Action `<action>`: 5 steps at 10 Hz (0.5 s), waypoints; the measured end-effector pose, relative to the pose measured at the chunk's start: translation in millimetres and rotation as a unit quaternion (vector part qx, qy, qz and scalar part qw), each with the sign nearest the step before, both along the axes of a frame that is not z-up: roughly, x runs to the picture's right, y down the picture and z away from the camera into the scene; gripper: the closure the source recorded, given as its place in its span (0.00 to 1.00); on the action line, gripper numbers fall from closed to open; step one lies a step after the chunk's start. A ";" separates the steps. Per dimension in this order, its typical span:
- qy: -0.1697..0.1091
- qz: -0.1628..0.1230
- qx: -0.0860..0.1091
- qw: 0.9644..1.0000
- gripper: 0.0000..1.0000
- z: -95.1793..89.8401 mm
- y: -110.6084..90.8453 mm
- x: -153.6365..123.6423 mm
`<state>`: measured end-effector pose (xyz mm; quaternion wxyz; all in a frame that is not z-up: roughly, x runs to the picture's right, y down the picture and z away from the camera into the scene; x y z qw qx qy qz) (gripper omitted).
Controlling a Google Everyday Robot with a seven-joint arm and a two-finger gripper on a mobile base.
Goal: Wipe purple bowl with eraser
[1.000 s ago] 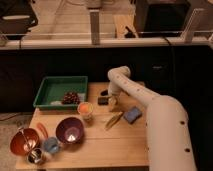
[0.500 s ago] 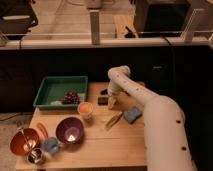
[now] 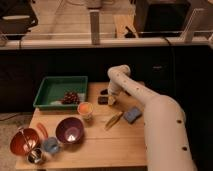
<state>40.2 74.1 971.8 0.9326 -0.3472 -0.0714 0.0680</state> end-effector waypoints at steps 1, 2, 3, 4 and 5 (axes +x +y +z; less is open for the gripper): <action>0.003 0.001 0.000 1.000 1.00 -0.6 -1.1 2.9; 0.017 0.005 0.004 1.000 1.00 -3.5 -6.8 16.2; 0.024 0.011 0.007 1.000 1.00 -7.3 -12.2 28.4; 0.035 0.019 0.008 0.999 1.00 -11.8 -17.9 47.9; 0.046 0.026 0.011 0.999 1.00 -18.5 -25.5 72.2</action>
